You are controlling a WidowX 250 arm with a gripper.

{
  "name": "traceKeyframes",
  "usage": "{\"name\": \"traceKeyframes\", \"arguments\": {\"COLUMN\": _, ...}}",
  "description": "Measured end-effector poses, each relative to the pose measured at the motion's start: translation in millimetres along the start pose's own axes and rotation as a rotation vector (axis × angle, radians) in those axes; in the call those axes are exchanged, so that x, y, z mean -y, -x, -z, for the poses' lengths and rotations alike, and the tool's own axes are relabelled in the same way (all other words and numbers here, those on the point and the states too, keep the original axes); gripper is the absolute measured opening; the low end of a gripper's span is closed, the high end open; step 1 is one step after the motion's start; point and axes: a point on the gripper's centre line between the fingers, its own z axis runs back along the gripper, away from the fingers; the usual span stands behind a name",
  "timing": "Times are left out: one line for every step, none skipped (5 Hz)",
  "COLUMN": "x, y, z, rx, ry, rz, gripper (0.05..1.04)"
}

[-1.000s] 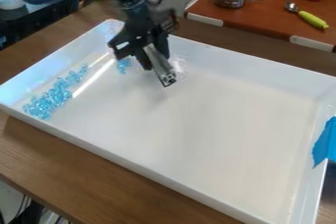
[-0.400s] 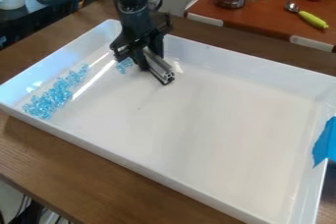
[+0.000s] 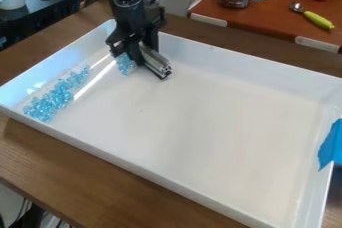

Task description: Sweep into pile

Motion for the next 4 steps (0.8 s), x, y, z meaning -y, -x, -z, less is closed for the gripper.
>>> {"name": "traceKeyframes", "arguments": {"x": -11.9, "y": 1.0, "z": 0.4, "rx": -0.009, "ry": -0.021, "rz": -0.004, "gripper": 0.377}}
{"name": "traceKeyframes", "arguments": {"x": -38.1, "y": 3.7, "z": -9.1, "rx": -0.018, "ry": -0.041, "rz": -0.003, "gripper": 0.378}}
{"name": "traceKeyframes", "arguments": {"x": -59.8, "y": 4.9, "z": -20.3, "rx": -0.027, "ry": -0.034, "rz": 0.017, "gripper": 0.377}}
{"name": "traceKeyframes", "arguments": {"x": -86.2, "y": 8.4, "z": -35.1, "rx": -0.047, "ry": -0.037, "rz": 0.035, "gripper": 0.378}}
